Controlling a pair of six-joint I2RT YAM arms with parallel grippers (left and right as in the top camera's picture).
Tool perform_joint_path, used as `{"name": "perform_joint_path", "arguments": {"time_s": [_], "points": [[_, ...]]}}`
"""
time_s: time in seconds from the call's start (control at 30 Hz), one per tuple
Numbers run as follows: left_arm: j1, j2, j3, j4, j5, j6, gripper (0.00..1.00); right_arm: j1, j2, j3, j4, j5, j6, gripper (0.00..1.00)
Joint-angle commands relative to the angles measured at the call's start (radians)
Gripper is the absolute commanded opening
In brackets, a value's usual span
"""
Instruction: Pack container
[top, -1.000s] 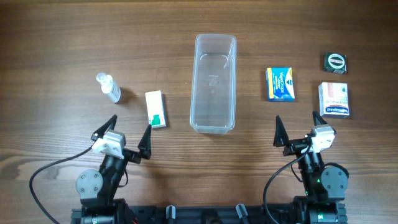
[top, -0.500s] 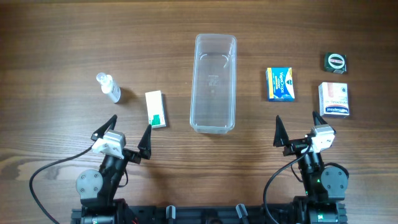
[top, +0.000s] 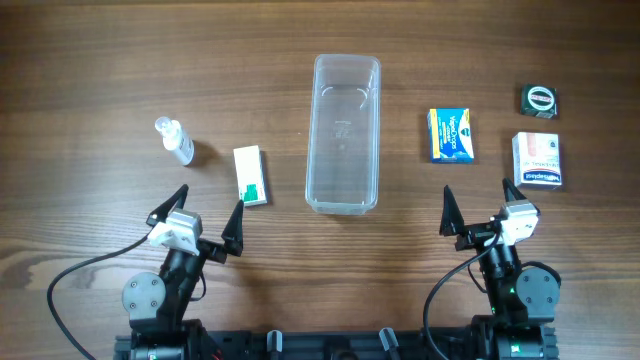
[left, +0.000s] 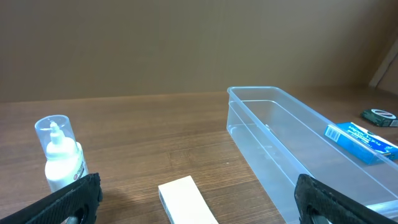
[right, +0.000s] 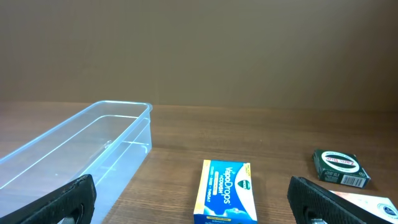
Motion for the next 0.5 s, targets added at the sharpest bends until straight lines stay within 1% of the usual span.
{"name": "perform_joint_path", "arguments": {"time_s": [0.0,0.17,0.23,0.27,0.4,0.43,0.47], "points": [[0.004,-0.009,-0.003,-0.004,-0.013,-0.010,1.00,-0.004,-0.003,-0.002,0.005,-0.012,-0.014,1.00],[0.004,-0.009,-0.003,-0.004,-0.013,-0.010,1.00,-0.004,-0.003,-0.002,0.005,-0.007,-0.020,1.00],[0.004,-0.009,-0.003,-0.004,-0.013,-0.010,1.00,-0.004,-0.003,-0.002,0.010,-0.069,0.048,1.00],[0.004,-0.009,-0.003,-0.004,-0.013,-0.010,1.00,-0.004,-0.003,-0.002,0.011,-0.106,0.122,1.00],[0.004,-0.009,-0.003,-0.004,-0.013,-0.010,1.00,-0.004,-0.003,-0.002,0.021,-0.242,0.640,1.00],[0.004,-0.009,-0.003,-0.004,-0.013,-0.010,1.00,-0.004,-0.003,-0.002,0.021,-0.255,0.735,1.00],[0.004,-0.009,-0.003,-0.004,-0.013,-0.010,1.00,-0.004,-0.003,-0.002,0.022,-0.260,0.786,1.00]]}}
